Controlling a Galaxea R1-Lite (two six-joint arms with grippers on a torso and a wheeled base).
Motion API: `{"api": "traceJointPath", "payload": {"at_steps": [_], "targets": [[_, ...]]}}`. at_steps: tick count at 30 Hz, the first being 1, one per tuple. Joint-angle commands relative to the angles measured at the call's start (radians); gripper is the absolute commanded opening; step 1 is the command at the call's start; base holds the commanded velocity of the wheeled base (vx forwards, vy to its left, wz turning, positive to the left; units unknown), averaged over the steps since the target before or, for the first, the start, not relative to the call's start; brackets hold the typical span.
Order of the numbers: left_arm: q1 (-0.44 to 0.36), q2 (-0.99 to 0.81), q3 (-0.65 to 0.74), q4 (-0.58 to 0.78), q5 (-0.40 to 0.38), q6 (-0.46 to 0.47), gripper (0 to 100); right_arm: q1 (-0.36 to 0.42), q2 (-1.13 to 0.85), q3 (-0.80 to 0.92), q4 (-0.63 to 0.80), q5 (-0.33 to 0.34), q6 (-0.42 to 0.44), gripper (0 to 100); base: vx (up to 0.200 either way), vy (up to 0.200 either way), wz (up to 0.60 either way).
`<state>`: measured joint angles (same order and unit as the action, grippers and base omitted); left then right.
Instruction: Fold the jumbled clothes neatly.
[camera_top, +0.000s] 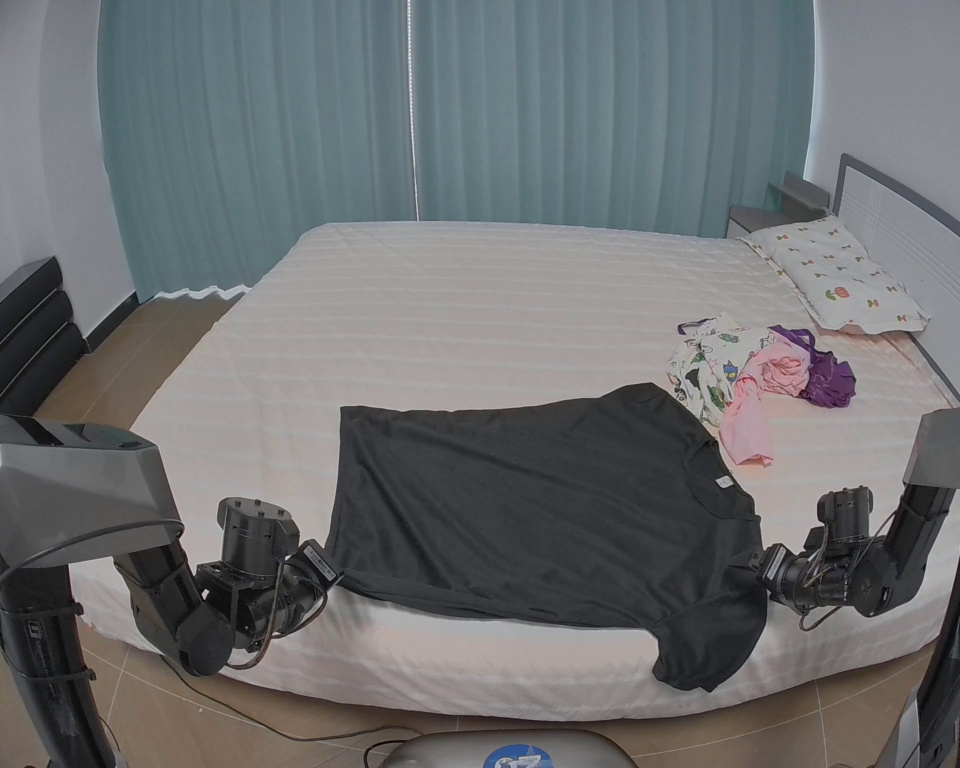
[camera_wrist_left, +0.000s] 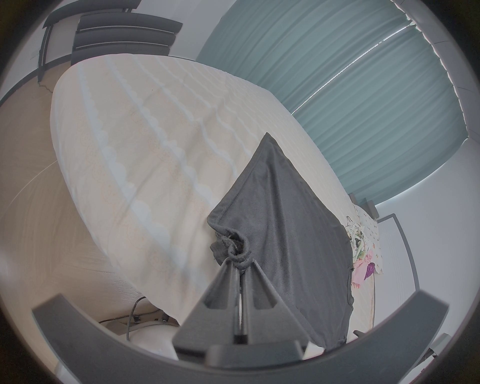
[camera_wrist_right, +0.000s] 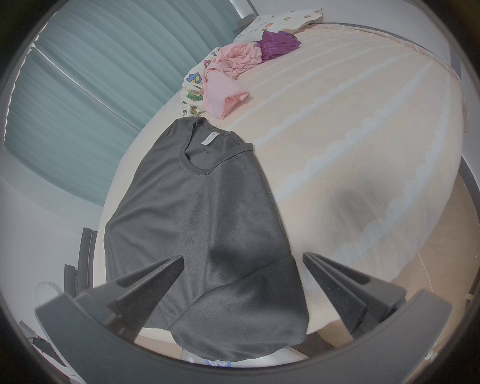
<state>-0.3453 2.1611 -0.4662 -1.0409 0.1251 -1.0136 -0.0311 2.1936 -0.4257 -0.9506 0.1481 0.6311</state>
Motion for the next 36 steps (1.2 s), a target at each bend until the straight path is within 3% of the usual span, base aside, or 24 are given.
{"api": "traceJointPath", "payload": {"at_steps": [1, 4, 5, 16, 31, 32, 36], "targets": [[0.000, 0.002, 0.000, -0.001, 0.001, 0.000, 0, 0.016, 0.038, -0.025, 0.001, -0.001, -0.001, 100, 0.000, 0.000, 0.00], [0.000, 0.002, 0.000, -0.001, 0.001, 0.000, 0, 0.017, 0.049, -0.038, -0.005, -0.001, -0.001, 100, 0.000, 0.000, 0.00], [0.000, 0.002, 0.000, 0.001, 0.001, 0.000, 0, 0.017, 0.049, -0.041, -0.007, -0.001, 0.001, 0, 0.000, 0.000, 0.00], [0.009, 0.003, -0.003, -0.001, 0.002, -0.002, 0, -0.013, 0.015, -0.119, -0.022, 0.001, 0.010, 0, 0.000, 0.000, 0.00], [0.012, 0.011, -0.005, -0.001, 0.004, -0.003, 0, 0.040, 0.107, -0.274, -0.023, 0.001, 0.001, 0, 0.000, 0.000, 0.00], [0.016, 0.017, -0.006, -0.001, 0.004, -0.002, 0, 0.040, 0.120, -0.275, -0.031, -0.001, 0.009, 100, 0.000, 0.000, 0.00], [0.022, 0.025, -0.008, -0.001, 0.004, -0.003, 0, 0.036, 0.112, -0.258, -0.066, -0.002, 0.009, 100, 0.000, 0.000, 0.00]]}}
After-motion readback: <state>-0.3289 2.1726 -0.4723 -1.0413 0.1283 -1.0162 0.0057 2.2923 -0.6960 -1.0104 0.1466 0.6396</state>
